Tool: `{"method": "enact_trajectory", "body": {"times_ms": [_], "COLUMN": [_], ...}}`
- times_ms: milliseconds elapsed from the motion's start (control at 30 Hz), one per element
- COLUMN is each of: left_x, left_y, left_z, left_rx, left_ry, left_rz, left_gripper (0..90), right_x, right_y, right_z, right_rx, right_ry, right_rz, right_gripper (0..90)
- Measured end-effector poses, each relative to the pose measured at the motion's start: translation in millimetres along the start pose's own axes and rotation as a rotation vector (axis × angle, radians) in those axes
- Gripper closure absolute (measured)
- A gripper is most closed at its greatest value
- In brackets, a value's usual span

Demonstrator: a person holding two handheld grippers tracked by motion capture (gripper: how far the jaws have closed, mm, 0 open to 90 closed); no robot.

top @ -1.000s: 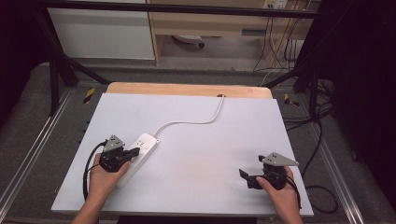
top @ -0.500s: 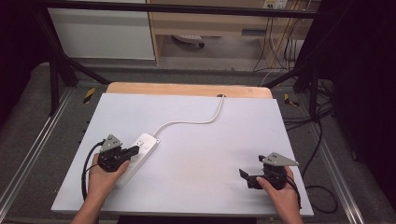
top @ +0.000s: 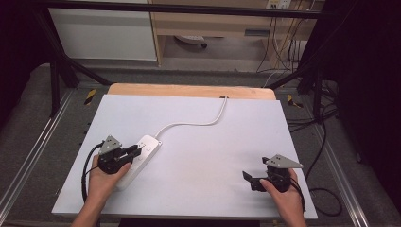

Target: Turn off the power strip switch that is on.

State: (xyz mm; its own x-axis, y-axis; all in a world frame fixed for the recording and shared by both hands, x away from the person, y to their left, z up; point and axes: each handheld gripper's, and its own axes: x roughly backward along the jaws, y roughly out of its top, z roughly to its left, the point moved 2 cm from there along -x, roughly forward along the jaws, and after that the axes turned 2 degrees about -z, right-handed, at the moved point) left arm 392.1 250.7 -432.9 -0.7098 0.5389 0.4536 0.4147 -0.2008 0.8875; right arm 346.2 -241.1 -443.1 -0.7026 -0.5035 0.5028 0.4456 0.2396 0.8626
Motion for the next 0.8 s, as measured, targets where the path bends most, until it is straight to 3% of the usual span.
{"method": "enact_trajectory", "body": {"times_ms": [167,533,800], "left_x": [0.1,2.9,2.4], "left_y": [1.1,3.3,6.3], "left_z": [-0.4,1.8,-0.5], "left_rx": [0.004,0.043,0.058], "left_ry": [-0.01,-0.015,0.014], "left_rz": [-0.02,-0.063,-0.079], "left_gripper": [60.0,49.2,26.8], "right_x": [-0.1,-0.2,-0.2], "right_y": [0.0,0.0,0.0], "right_z": [0.2,0.4,0.4], "right_rx": [0.001,0.001,0.002], "right_ry": [0.002,0.002,0.002], "right_rz": [0.001,0.002,0.001], "right_gripper": [4.5,4.5,4.5]}}
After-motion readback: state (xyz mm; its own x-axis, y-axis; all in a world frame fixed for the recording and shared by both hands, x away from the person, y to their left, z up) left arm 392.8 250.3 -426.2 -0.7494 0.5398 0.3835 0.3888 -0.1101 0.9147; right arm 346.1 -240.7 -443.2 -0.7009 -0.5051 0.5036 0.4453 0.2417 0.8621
